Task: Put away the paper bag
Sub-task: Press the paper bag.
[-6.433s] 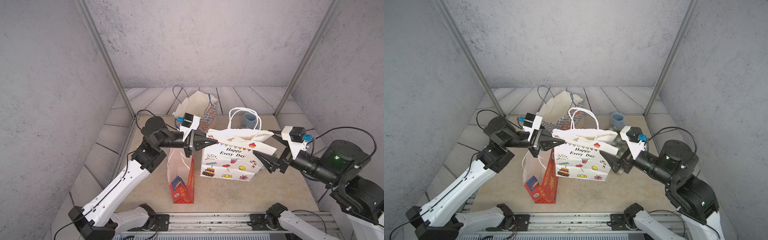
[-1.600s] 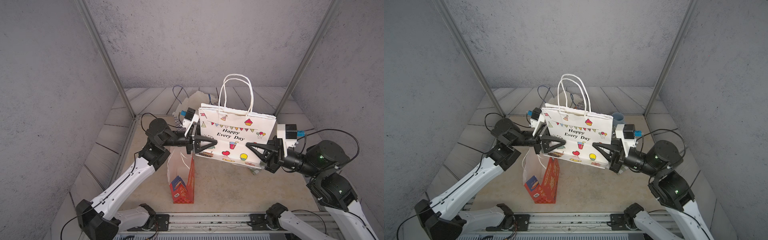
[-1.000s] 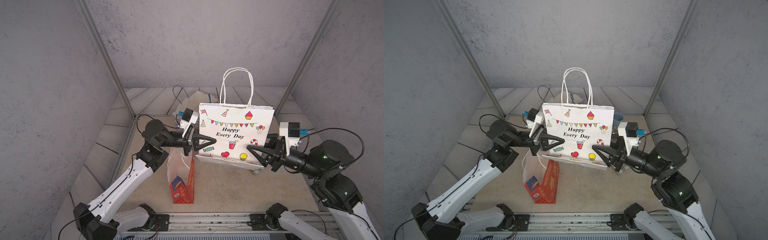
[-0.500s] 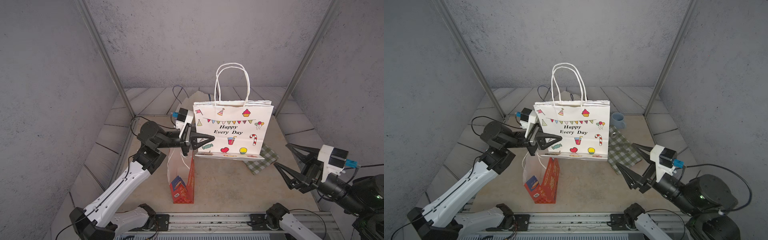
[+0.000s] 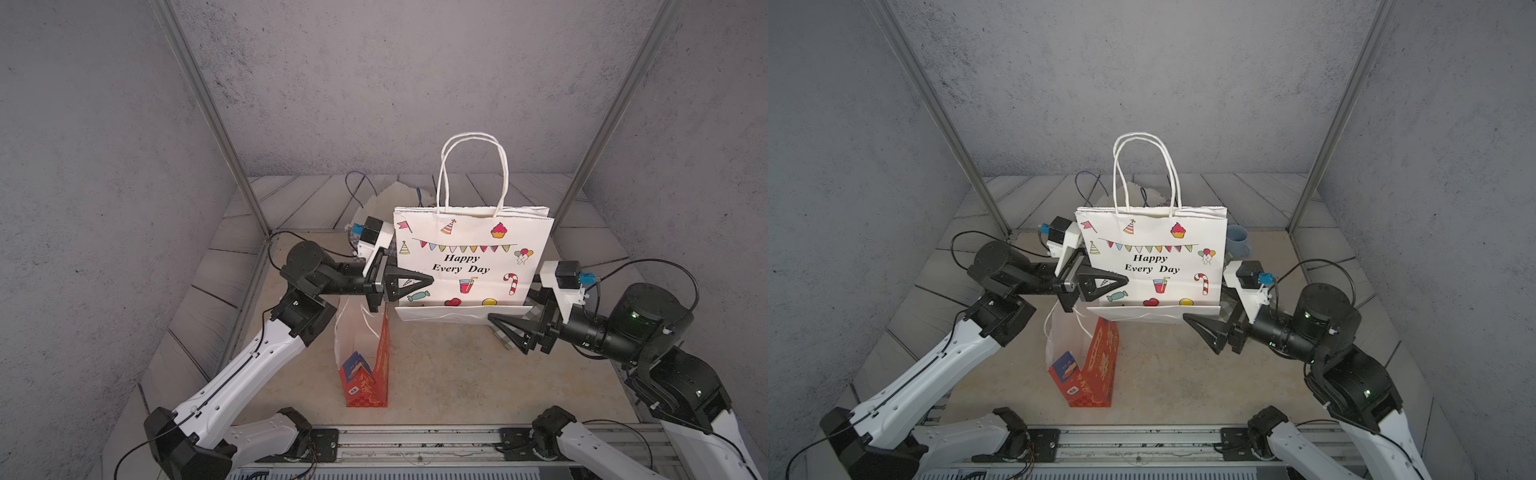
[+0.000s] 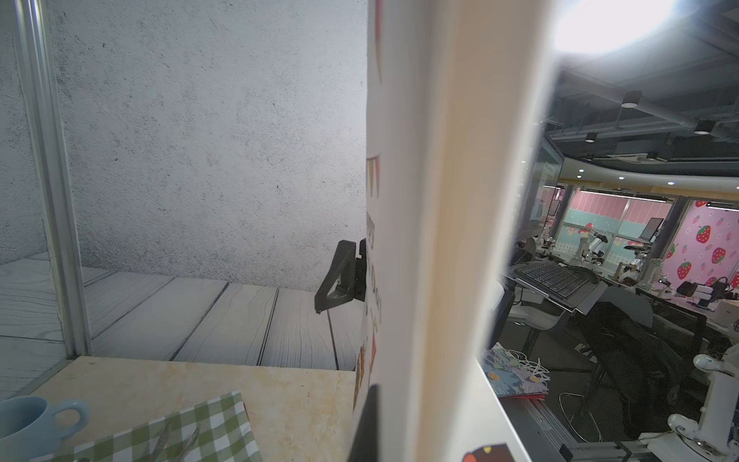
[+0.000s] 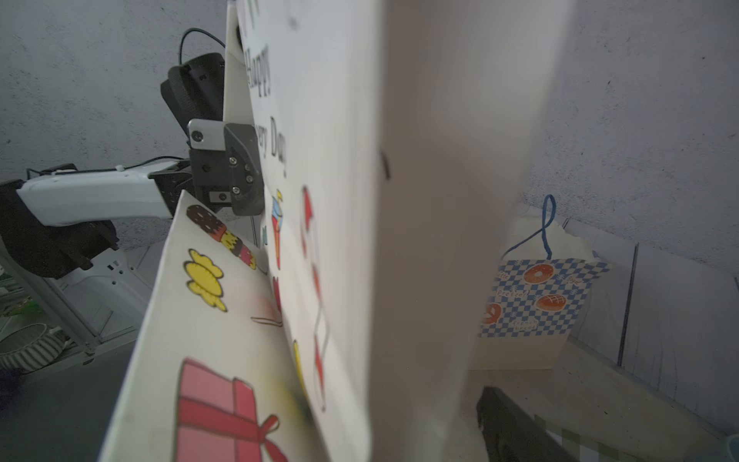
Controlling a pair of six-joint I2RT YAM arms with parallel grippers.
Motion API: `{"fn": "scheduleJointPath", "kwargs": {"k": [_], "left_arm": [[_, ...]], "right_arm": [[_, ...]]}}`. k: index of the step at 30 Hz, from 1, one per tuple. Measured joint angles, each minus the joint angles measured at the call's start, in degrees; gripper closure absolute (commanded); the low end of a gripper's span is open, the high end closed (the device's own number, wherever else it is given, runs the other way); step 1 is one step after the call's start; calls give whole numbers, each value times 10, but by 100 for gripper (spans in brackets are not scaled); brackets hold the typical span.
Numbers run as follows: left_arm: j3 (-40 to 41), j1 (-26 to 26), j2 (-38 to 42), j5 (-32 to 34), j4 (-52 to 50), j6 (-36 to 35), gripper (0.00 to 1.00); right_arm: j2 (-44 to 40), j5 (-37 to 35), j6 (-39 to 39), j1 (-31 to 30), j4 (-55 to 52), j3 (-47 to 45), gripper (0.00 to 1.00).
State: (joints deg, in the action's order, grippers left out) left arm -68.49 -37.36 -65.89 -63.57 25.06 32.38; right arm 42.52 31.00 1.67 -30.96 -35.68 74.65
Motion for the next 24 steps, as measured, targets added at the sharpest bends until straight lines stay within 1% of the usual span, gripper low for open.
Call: {"fn": "scheduleJointPath", "kwargs": {"k": [2,5,7,12,14,15,17,18,19,20,21,22,24], "left_arm": [[-4,0,-2,-2,0,0,100],[-11,-1,-5,-2,5,0,100],[-15,-1,-7,-2,9,0,100],[-18,-2,-16,-3,10,5,100],[-18,-2,-18,-3,10,8,100],[-18,-2,-19,-3,9,9,100],[-18,-2,-19,-3,9,9,100],[-18,-2,-19,-2,9,9,97],[-18,-2,-19,-1,8,8,86],[-18,-3,-19,0,7,5,70],[-18,-3,-19,2,5,0,59],[-18,-3,-19,5,2,-3,44],[-18,-3,-17,17,-11,-13,22]], "right_arm": [[10,30,9,0,12,4,18],[15,67,22,0,33,8,34],[15,86,31,0,43,8,43],[16,108,47,0,64,8,64],[16,111,52,0,70,8,76],[16,113,52,0,73,7,80],[16,115,56,0,77,7,82],[16,115,56,0,78,7,84],[16,115,58,0,81,6,87],[16,115,57,0,83,5,92],[16,115,58,0,85,5,95],[16,115,58,0,86,5,100],[15,115,62,0,91,2,100]]}}
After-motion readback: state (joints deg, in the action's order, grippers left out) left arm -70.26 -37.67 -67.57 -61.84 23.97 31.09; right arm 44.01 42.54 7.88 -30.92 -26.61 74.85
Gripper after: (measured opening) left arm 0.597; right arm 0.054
